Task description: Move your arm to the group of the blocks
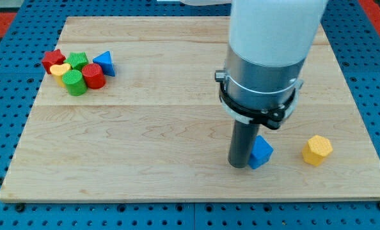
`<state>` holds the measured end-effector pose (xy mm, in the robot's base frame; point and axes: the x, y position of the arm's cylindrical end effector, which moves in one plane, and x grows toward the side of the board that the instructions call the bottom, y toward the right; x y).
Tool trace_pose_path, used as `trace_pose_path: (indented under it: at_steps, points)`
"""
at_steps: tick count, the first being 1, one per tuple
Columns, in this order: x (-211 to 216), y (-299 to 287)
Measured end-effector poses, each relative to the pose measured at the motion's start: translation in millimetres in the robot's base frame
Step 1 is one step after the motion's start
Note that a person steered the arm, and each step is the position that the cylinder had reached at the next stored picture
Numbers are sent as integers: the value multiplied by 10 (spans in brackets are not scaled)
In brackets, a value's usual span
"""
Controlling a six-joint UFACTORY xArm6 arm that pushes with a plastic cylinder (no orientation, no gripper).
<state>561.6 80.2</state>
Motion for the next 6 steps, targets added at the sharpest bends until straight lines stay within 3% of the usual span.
trace_pose_path:
  at_steps: [1, 2, 3, 4, 5, 6]
  points:
    - [-19, 571]
    - [62, -278]
    - [-221, -1633]
    - [-841, -2845]
    - [-1408, -3633]
    - [-1612, -3818]
